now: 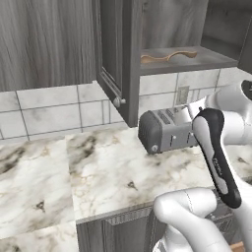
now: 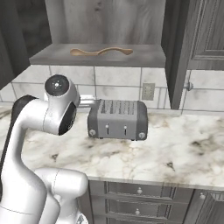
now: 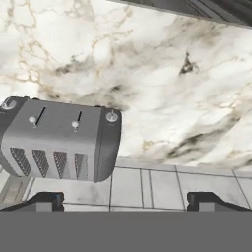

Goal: Organize the utensils by type. Pick up the wooden spoons from the counter and place them in the open cabinet. Then pick up the metallic utensils from the counter and place them in the open drawer.

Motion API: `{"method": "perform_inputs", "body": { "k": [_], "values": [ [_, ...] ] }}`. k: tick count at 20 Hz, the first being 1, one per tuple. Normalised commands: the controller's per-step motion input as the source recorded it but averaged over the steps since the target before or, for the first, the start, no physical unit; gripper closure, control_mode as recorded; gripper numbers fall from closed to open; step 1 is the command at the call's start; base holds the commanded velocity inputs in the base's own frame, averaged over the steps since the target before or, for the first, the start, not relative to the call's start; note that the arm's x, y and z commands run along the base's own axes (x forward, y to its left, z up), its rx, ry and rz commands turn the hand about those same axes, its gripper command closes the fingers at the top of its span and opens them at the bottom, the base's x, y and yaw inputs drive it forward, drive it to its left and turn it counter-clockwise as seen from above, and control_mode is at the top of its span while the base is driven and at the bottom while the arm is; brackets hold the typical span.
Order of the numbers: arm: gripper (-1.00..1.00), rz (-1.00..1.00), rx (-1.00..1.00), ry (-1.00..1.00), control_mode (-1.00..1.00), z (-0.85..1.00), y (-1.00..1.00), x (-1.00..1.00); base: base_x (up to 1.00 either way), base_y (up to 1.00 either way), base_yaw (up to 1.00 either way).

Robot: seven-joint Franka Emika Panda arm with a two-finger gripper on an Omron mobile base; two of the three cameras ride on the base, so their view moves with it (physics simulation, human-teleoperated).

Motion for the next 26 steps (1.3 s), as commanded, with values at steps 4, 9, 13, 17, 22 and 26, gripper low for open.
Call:
{"method": "perform_inputs", "body": {
  "k": [4, 9, 13, 17, 22, 26],
  "values": [
    [-1.0, 0.0, -0.17, 0.26, -1.0, -0.32, 0.17, -0.15, 0.0, 0.0, 0.0],
    [-1.0, 0.0, -0.09, 0.16, -1.0, -0.03, 0.08, -0.02, 0.0, 0.0, 0.0],
    [-1.0, 0.0, -0.06, 0.07, -1.0, -0.06, 0.09, -0.02, 0.0, 0.0, 0.0],
    [-1.0, 0.0, -0.06, 0.11, -1.0, -0.19, 0.04, 0.0, 0.0, 0.0, 0.0],
    [-1.0, 0.0, -0.01, 0.03, -1.0, -0.18, 0.0, -0.01, 0.0, 0.0, 0.0],
    [-1.0, 0.0, 0.0, 0.0, 1.0, -0.13, 0.0, -0.05, -0.06, 0.0, 0.0]
  ]
}}
